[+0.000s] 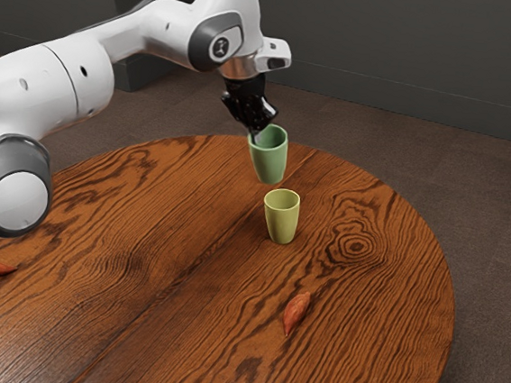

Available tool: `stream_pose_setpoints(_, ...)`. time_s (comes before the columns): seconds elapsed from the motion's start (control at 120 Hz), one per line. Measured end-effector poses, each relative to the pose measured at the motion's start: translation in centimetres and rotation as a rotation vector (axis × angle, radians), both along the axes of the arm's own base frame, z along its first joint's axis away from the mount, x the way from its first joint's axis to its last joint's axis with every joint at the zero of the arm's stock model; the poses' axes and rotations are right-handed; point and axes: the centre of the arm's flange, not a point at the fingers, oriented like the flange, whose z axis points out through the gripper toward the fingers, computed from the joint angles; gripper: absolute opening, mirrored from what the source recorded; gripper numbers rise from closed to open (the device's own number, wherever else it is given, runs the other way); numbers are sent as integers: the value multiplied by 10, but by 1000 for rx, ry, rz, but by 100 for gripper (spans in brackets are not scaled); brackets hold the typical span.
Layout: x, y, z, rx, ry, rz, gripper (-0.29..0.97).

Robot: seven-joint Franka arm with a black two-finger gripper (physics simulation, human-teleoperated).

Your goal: Place the left cup onto the right cup

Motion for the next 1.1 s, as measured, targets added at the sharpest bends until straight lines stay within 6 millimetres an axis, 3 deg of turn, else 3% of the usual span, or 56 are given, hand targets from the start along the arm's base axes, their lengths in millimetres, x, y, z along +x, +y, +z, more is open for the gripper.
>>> stream_pose_setpoints(0.383, 1, -6, -37, -12, 37, 34, -11)
stream_pose_setpoints(0.7, 24, 6, -45, -32, -23, 70, -11)
stream_pose_setpoints(1.1, 19, -2, -54, -31, 28, 77, -11)
